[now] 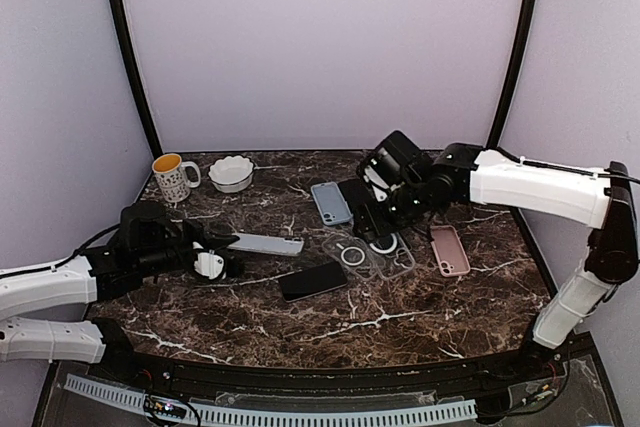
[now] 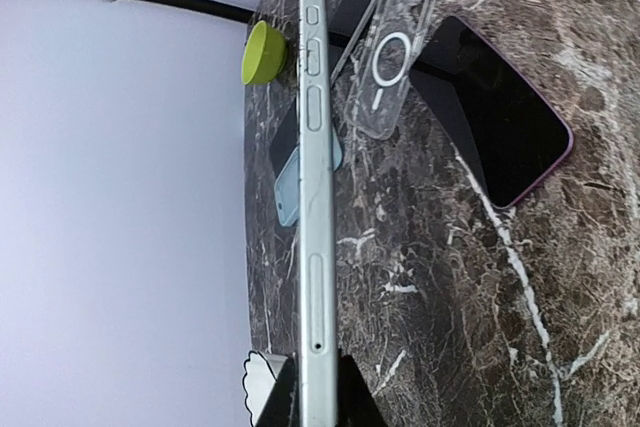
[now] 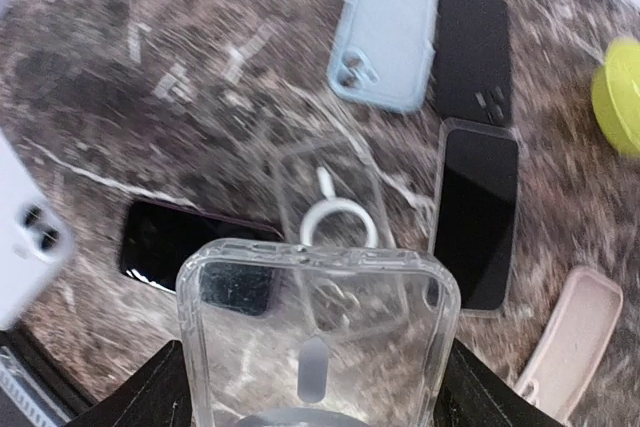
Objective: Take the phone out of the phone case
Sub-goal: Place the phone case at the center of the board, then place the phone at the center of the board.
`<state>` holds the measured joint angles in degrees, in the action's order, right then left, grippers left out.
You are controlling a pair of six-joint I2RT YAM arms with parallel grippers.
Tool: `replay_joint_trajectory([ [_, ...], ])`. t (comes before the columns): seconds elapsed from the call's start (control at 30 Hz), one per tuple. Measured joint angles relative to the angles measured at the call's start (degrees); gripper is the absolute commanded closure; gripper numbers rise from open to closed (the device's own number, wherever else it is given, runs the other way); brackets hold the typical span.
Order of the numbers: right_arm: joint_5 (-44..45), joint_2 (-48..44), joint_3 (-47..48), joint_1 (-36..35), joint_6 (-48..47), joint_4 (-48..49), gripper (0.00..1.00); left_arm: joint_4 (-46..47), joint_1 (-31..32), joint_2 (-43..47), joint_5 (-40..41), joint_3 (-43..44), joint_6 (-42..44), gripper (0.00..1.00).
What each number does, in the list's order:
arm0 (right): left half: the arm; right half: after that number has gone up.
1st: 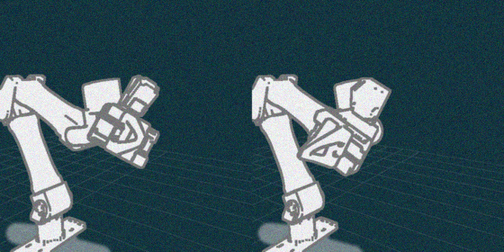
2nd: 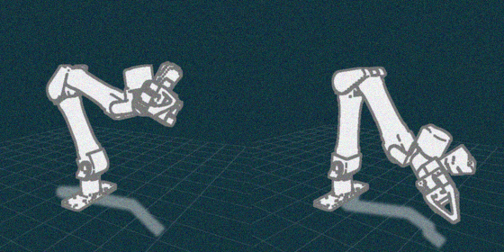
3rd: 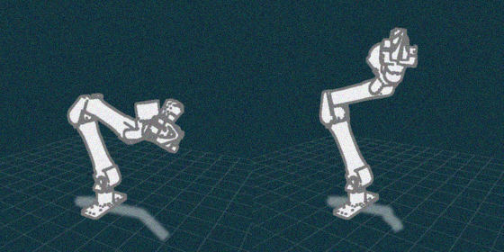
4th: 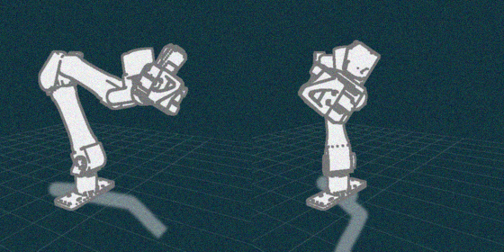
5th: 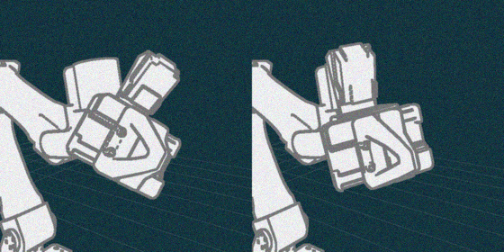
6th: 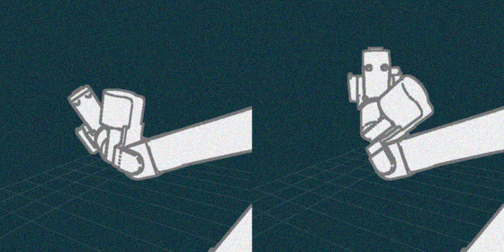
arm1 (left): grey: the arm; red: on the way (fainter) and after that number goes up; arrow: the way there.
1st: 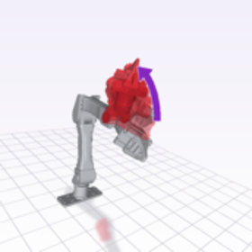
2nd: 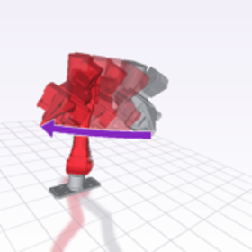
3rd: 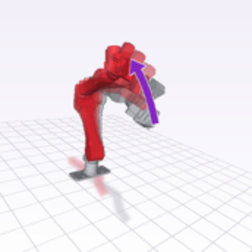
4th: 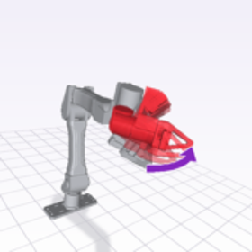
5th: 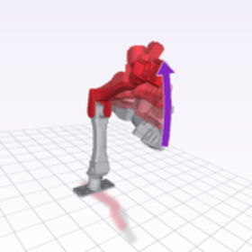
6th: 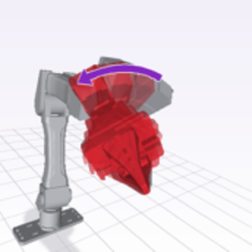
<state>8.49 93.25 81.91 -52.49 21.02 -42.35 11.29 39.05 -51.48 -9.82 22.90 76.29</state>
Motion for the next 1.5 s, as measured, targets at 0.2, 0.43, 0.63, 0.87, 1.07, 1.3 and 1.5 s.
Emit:
replay_joint_trajectory([
  [0.2, 6.5, -5.7, -18.3, 1.1, 8.5, 0.2, 0.25, 0.5, -1.3, -1.3, 1.6, 2.5, -12.9, 1.00],
  [0.43, 9.6, -10.1, -30.9, 3.1, 13.9, 5.6, 0.19, -3.1, -1.3, -8.1, 5.4, 11.9, -32.6, 1.00],
  [0.63, 9.8, -8.4, -33.5, 4.2, 14.6, 10.3, 0.02, -10.2, -1.3, -16.1, 9.9, 24.9, -53.0, 1.00],
  [0.87, 10.0, -8.0, -33.4, 4.8, 13.3, 13.7, 0.01, -17.9, -1.4, -19.3, 7.4, 28.5, -78.4, 1.00],
  [1.07, 12.3, -9.0, -31.3, 4.9, 11.0, 13.6, 0.01, -17.5, -2.3, -21.9, 1.9, 28.4, -92.8, 1.00],
  [1.3, 15.0, -16.5, -30.9, 5.1, 10.1, 16.5, 0.01, -9.5, -4.1, -32.5, -3.3, 27.6, -109.7, 1.00],
  [1.5, 15.4, -20.5, -32.0, 5.2, 10.4, 19.7, 0.01, 0.0, -4.3, -41.1, -4.1, 24.7, -122.0, 1.00],
])
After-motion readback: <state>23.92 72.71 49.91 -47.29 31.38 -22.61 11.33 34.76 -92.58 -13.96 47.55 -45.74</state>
